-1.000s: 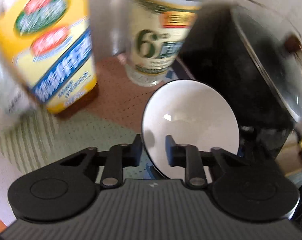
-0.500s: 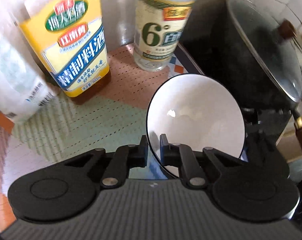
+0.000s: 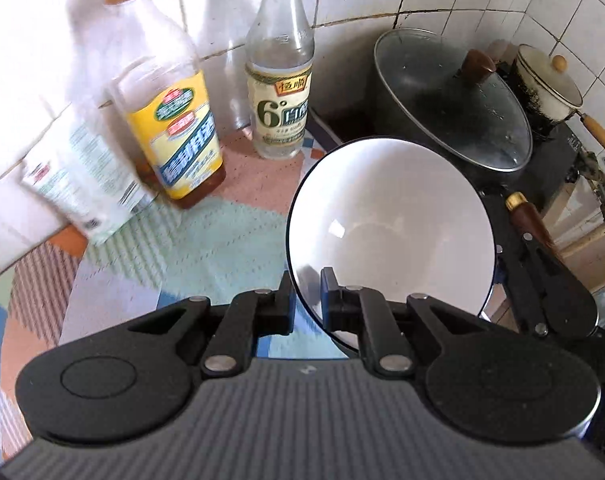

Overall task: Organize plates and bowls
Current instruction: 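Carry the third bowl onto the two stacked bowls and open both grippers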

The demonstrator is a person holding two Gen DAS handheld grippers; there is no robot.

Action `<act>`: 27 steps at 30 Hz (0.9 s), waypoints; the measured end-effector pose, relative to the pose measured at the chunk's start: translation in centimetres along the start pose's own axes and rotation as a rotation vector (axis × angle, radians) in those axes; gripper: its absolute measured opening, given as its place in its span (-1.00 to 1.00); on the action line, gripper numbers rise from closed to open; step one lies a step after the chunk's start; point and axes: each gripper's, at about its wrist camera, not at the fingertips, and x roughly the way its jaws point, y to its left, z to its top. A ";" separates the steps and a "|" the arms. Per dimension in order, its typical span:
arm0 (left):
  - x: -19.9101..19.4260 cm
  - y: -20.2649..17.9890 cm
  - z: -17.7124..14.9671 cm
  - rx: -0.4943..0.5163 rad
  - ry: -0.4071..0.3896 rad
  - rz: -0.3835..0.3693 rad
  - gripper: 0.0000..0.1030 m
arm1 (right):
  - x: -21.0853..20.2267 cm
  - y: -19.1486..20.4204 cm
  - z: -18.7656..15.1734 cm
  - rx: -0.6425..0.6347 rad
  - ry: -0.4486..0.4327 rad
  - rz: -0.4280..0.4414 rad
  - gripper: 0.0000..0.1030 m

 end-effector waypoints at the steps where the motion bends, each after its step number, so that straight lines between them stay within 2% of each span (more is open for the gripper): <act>1: -0.7 0.0 -0.4 -0.006 -0.002 0.000 -0.80 | -0.4 0.2 0.2 -0.004 0.005 0.007 0.79; 5: -2.7 -0.2 -2.2 -0.003 0.013 0.026 -0.79 | -2.8 1.5 0.3 -0.012 -0.001 0.032 0.79; 7: -3.4 -0.6 -3.0 -0.005 0.045 0.057 -0.78 | -3.6 2.2 -0.2 -0.003 0.012 0.067 0.79; 14: -5.9 -1.2 -6.9 -0.013 0.064 0.094 -0.78 | -6.7 4.0 -1.9 0.039 0.023 0.161 0.79; 20: -6.5 0.0 -10.0 -0.123 0.091 0.071 -0.79 | -8.0 5.6 -3.0 0.018 0.057 0.248 0.79; 27: -5.9 2.0 -13.1 -0.231 0.135 0.096 -0.78 | -8.5 7.8 -4.3 0.004 0.112 0.352 0.79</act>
